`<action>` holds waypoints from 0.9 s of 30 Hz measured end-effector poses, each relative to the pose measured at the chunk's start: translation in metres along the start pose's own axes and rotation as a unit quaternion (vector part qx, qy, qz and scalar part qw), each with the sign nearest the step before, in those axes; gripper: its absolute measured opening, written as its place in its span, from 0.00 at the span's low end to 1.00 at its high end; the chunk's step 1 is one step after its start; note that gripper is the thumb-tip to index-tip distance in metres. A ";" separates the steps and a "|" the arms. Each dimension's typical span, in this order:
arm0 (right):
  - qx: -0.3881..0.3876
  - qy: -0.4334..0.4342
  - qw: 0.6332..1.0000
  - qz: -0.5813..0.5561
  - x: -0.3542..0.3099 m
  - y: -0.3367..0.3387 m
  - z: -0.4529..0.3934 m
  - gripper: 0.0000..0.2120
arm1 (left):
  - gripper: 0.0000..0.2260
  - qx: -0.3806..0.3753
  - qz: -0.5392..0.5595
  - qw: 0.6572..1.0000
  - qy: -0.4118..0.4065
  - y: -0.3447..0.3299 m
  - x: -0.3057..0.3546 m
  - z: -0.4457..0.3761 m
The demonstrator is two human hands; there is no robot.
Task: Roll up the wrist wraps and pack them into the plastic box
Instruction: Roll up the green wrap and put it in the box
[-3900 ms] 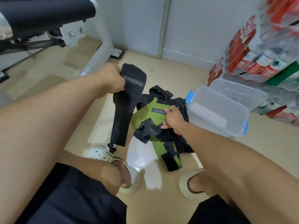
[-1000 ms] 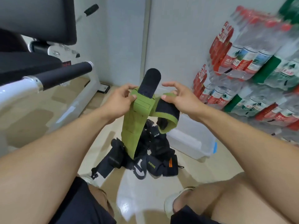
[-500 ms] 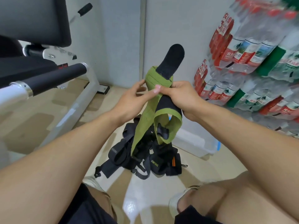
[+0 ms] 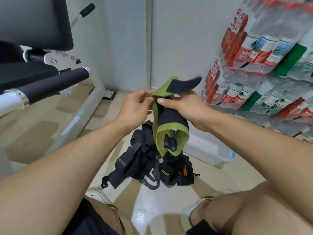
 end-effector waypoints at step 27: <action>0.274 -0.239 0.920 -0.144 0.053 0.018 -0.045 0.13 | 0.20 -0.225 -0.163 0.959 0.062 -0.017 0.005 0.026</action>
Point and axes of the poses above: each hand's wrist, its own z-axis away from the middle knuckle, its own y-axis out of the back of the hand, x = y × z, the point moved 2 cm from there along -z, towards the middle knuckle, and after that the axes turned 3 degrees about x, right-handed, at the moved point
